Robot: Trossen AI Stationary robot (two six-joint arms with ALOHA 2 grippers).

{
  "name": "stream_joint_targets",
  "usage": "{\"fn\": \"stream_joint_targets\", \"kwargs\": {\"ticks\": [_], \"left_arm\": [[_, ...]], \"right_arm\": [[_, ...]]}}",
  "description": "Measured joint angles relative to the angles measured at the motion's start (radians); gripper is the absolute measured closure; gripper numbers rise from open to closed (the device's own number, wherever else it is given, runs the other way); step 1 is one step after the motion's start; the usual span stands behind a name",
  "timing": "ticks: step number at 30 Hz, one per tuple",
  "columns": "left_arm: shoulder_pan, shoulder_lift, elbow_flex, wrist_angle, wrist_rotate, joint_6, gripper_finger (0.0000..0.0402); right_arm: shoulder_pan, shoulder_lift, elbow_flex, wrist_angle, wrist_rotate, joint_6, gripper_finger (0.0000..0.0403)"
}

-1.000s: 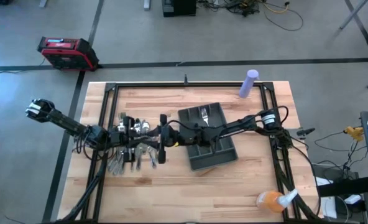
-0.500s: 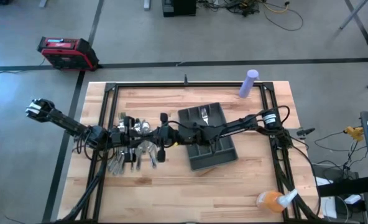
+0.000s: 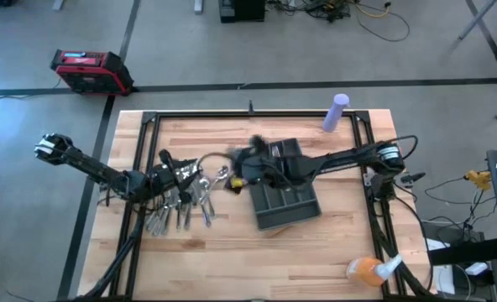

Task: Sort silverware
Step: Put the fork into the middle right compartment of the silverware tray

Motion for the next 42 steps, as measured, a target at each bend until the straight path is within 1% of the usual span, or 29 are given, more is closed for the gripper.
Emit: {"fn": "stream_joint_targets", "kwargs": {"ticks": [1, 3, 6, 9, 12, 16, 18, 20, 23, 30, 36, 39, 42], "left_arm": [[0.000, 0.004, 0.000, -0.003, -0.014, -0.013, 0.0234], [0.005, 0.011, 0.001, 0.000, -0.017, -0.035, 0.0224], [0.013, 0.018, 0.001, 0.000, -0.017, -0.067, 0.0218], [0.015, 0.022, 0.001, 0.000, -0.018, -0.083, 0.0219], [0.015, 0.027, 0.001, -0.006, -0.018, -0.108, 0.0224], [0.015, 0.037, 0.001, -0.010, -0.016, -0.126, 0.0236], [0.015, 0.037, 0.001, -0.019, -0.016, -0.135, 0.0242], [0.015, 0.036, 0.001, -0.036, -0.016, -0.146, 0.0245], [0.015, 0.037, 0.001, -0.064, -0.016, -0.162, 0.0246], [0.015, 0.042, 0.001, -0.064, -0.023, -0.162, 0.0246], [0.015, 0.048, 0.001, -0.066, -0.023, -0.163, 0.0246], [0.015, 0.051, 0.001, -0.065, -0.023, -0.163, 0.0246], [0.015, 0.052, 0.001, -0.066, -0.023, -0.163, 0.0246]], "right_arm": [[-0.011, -0.014, 0.000, -0.104, 0.048, 0.094, 0.0403], [-0.040, -0.034, 0.000, -0.289, 0.062, 0.294, 0.0403], [-0.087, -0.021, 0.000, -0.546, -0.002, 0.509, 0.0403], [-0.133, 0.024, 0.000, -0.692, -0.078, 0.616, 0.0403], [-0.168, 0.075, 0.000, -0.728, -0.178, 0.631, 0.0403], [-0.210, 0.145, 0.000, -0.730, -0.276, 0.604, 0.0403], [-0.233, 0.171, 0.000, -0.748, -0.319, 0.606, 0.0403], [-0.251, 0.197, 0.000, -0.775, -0.340, 0.610, 0.0403], [-0.263, 0.222, 0.000, -0.801, -0.342, 0.613, 0.0403], [-0.276, 0.245, 0.000, -0.812, -0.342, 0.602, 0.0403], [-0.277, 0.241, 0.000, -0.892, -0.294, 0.666, 0.0403], [-0.281, 0.238, 0.000, -0.916, -0.286, 0.677, 0.0402], [-0.282, 0.243, 0.000, -0.920, -0.251, 0.669, 0.0390]]}}
